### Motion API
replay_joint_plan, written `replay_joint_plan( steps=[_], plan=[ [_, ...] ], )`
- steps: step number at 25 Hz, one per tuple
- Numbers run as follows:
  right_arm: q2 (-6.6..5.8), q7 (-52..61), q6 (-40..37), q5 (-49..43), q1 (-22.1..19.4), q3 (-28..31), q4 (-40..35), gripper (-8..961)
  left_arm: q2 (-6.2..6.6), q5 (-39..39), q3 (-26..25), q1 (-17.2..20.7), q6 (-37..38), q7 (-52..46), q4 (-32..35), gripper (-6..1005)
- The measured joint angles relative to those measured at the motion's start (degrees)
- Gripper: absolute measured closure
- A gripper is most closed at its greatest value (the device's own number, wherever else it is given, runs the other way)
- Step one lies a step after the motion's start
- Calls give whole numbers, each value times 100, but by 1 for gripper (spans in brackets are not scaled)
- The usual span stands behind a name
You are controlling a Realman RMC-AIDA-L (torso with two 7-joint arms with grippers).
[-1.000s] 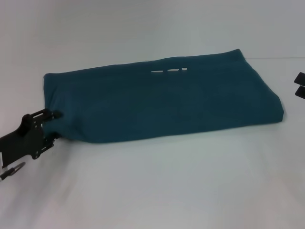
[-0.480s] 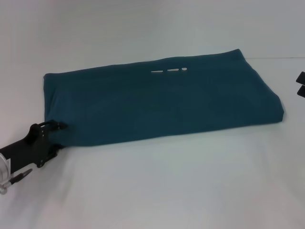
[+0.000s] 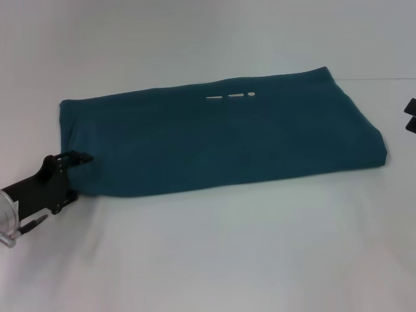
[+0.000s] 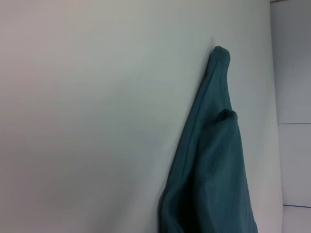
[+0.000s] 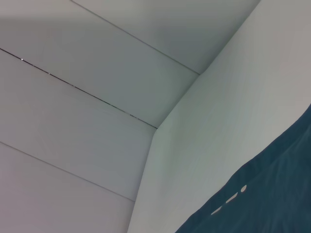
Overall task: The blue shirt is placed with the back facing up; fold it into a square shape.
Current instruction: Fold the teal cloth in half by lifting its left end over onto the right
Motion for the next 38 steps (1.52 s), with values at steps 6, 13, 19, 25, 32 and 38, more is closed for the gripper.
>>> replay_joint_plan(
  steps=[6,13,19,25,32,38],
  plan=[
    [0,0,-13,0,-3,15,0,331,26,0,6,-52,117,68,-13,501],
    [0,0,-22,10,-21,51,0,330,36,0,-20,-11,275,101,11,524],
    [0,2,-32,16,-40,52,-1,330,36,-30,-34,-13,295,173,30,861],
    [0,6,-19,18,-48,63,0,331,40,-42,-44,12,428,207,128,980],
    [0,26,-3,22,-49,96,0,331,236,255,-54,48,494,657,373,997],
    [-4,51,71,11,-72,216,125,330,305,633,-242,355,336,743,834,996]
  ],
)
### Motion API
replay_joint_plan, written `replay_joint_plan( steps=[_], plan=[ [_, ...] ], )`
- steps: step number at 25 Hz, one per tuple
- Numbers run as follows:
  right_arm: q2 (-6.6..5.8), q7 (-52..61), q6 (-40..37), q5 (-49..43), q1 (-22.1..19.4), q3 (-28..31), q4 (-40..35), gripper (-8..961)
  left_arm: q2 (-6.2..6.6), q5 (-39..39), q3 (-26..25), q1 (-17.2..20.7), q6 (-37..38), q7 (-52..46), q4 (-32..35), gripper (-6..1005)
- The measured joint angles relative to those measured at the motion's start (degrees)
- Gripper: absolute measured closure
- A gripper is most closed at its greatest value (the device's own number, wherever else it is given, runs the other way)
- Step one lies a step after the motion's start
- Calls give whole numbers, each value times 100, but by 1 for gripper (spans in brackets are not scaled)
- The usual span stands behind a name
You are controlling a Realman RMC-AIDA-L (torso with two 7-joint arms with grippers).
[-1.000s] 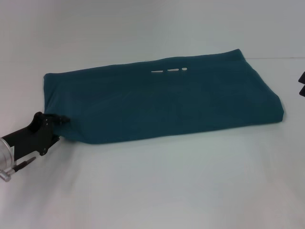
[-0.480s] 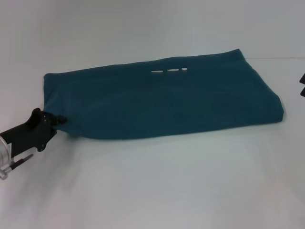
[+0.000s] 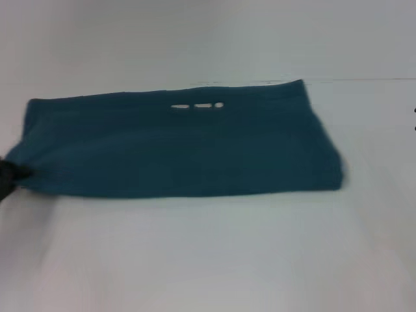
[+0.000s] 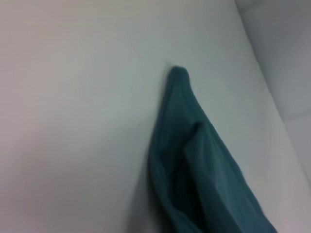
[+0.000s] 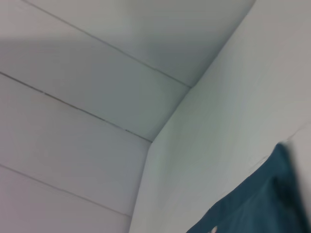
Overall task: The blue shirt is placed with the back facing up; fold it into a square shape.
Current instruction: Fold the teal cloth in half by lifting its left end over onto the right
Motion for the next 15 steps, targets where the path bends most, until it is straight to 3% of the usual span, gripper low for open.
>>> replay_joint_plan(
  steps=[8,15],
  plan=[
    [-16,10,93,-7,-16,5,160,332,137,798,-552,44,-210,209,255,997],
    [-23,5,86,-11,-18,0,165,332,81,362,-570,3,219,506,321,997]
  ],
)
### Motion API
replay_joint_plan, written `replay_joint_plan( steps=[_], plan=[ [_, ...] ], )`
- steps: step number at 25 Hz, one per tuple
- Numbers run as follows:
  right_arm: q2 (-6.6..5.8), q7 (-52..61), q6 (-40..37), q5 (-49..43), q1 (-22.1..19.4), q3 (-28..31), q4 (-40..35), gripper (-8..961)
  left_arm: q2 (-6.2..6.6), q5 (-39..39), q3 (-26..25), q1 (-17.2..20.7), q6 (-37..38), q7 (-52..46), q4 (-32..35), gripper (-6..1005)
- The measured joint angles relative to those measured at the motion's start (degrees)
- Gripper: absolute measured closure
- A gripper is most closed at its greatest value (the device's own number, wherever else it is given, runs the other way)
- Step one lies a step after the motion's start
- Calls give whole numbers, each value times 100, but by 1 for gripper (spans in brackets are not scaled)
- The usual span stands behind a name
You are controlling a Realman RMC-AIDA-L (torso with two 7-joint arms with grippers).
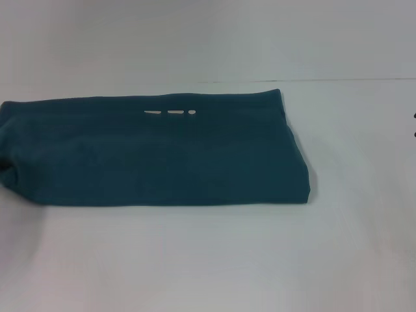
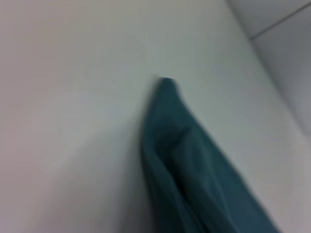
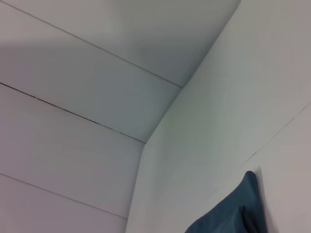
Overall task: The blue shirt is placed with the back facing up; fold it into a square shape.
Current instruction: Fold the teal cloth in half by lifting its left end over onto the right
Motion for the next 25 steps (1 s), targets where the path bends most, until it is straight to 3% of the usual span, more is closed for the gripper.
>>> replay_joint_plan(
  steps=[9,15,25],
  plan=[
    [1,-52,9,0,0,-45,0,331,-7,-816,20,-208,1099,64,238,996],
    [1,-99,-16,-3,0,-65,0,331,-3,-1063,55,-674,1694,32,285,996],
    [19,-100,-36,-60,31,-70,0,331,-244,-1066,610,-1487,1620,39,250,997]
  ],
)
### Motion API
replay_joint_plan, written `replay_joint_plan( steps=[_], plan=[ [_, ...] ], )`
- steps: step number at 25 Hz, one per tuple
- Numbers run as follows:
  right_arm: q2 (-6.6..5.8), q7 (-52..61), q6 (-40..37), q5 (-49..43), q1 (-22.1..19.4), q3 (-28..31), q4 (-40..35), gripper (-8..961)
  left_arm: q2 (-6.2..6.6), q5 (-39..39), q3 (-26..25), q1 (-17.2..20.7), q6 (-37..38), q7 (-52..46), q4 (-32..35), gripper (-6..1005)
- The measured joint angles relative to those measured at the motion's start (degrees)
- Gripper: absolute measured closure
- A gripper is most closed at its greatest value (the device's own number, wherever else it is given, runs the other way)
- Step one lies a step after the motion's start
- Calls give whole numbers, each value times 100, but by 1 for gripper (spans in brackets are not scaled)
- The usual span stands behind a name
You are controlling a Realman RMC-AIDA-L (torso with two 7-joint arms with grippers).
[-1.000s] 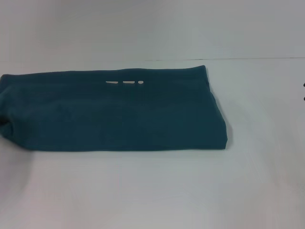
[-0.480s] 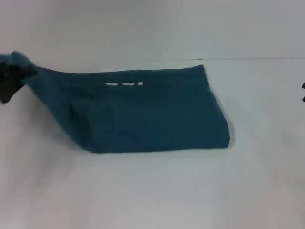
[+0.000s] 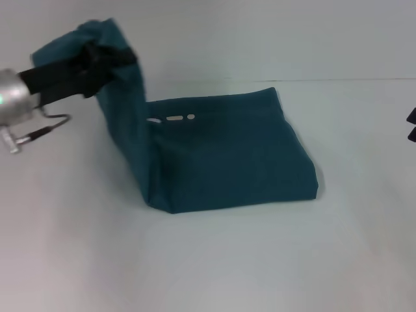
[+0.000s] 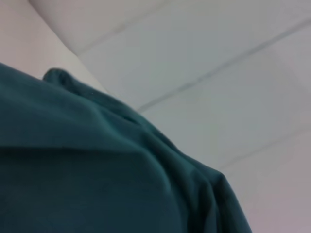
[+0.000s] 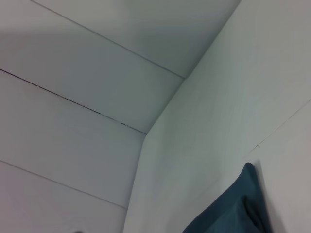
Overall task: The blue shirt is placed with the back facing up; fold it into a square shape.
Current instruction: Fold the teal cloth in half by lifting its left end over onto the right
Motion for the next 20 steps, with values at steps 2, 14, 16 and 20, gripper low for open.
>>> replay_joint_plan(
  steps=[2,14,16,20],
  plan=[
    [7,0,1,-1,10,0,2,332,-86,-1,189,-134,-99,15,4,997],
    [34,2,20,-2,25,-6,10,331,-451,-418,1572,-828,-1367,551,-653,996],
    [34,6,20,-2,30,-6,15,331,-461,-554,1800,-946,-1579,685,-852,996],
    [35,17,19,-1,35,-6,17,332,-478,-994,2408,-1203,-1915,1126,-1299,996]
  ],
)
